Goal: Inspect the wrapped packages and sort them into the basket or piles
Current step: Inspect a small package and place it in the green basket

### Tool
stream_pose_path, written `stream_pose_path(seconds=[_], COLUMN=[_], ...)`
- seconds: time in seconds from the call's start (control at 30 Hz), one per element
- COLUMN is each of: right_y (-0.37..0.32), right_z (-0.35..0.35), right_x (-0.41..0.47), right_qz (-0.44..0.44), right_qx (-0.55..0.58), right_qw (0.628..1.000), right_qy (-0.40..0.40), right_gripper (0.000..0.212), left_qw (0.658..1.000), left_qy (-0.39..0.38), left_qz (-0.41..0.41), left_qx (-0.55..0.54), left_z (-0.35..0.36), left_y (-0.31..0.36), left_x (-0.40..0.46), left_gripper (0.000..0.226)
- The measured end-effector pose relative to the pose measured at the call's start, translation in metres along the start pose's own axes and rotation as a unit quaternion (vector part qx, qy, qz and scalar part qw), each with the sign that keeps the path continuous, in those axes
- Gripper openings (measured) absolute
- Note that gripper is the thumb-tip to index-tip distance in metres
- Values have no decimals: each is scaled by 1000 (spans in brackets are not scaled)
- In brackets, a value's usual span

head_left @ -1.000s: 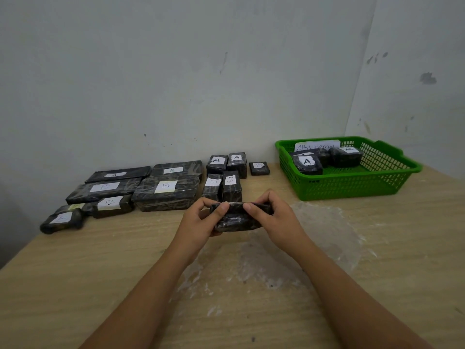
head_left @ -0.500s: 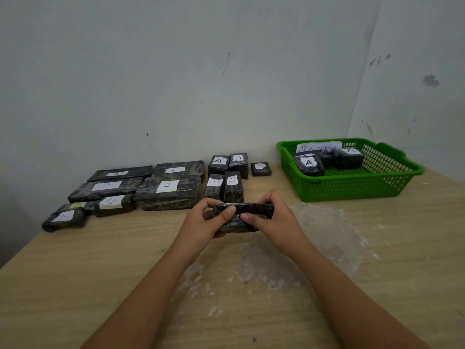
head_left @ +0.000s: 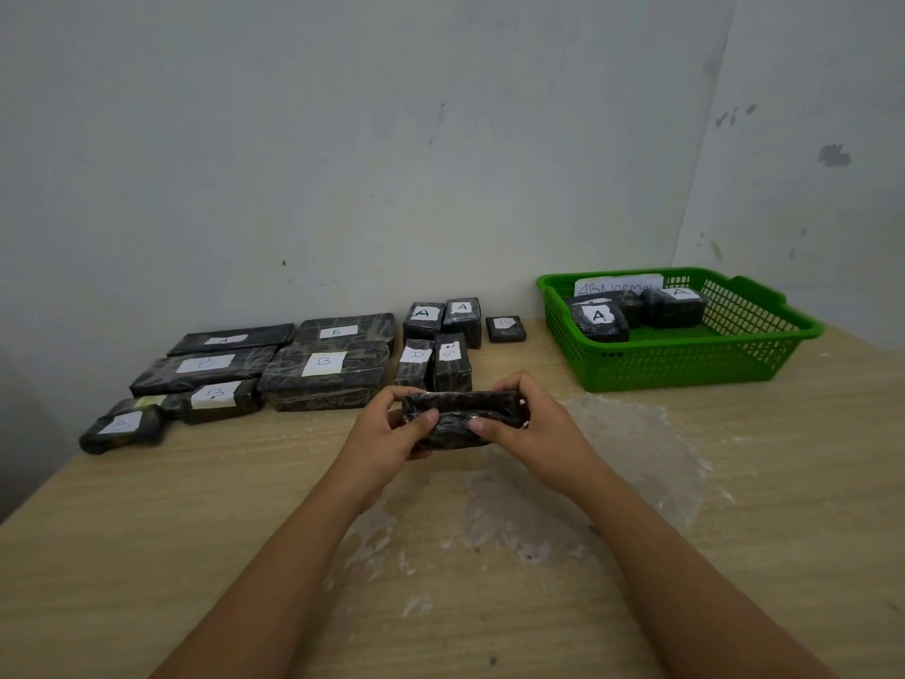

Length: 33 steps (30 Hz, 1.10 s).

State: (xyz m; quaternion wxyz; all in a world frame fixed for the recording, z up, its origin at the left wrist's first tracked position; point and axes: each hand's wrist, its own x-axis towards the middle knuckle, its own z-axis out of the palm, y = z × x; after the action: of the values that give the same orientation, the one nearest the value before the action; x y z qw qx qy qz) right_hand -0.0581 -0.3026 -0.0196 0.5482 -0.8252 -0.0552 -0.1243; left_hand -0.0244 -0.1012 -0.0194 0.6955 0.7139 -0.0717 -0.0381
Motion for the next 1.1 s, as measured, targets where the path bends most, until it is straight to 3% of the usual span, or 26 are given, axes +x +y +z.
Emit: stream_pose_path(seconds=[0.1, 0.27, 0.47, 0.67, 0.83, 1.1], right_y=[3, 9, 9, 9, 14, 16], right_z=[-1, -2, -2, -7, -11, -11], right_x=[3, 6, 5, 7, 11, 10], right_qz=[10, 25, 20, -3, 15, 9], right_qx=[19, 43, 34, -11, 10, 30], right_qw=[1000, 998, 999, 1000, 999, 999], right_qy=[11, 24, 24, -1, 34, 14], right_gripper=[29, 29, 28, 4, 10, 12], left_qw=[1000, 998, 999, 999, 998, 1000], left_qy=[-22, -66, -33, -23, -53, 5], left_qz=[-4, 4, 18, 7, 1, 19], left_qx=[-4, 13, 38, 21, 26, 16], left_z=[-2, -4, -3, -4, 0, -5], left_y=[1, 2, 0, -2, -2, -3], left_x=[0, -3, -2, 1, 0, 4], left_gripper=[19, 45, 40, 42, 36, 20])
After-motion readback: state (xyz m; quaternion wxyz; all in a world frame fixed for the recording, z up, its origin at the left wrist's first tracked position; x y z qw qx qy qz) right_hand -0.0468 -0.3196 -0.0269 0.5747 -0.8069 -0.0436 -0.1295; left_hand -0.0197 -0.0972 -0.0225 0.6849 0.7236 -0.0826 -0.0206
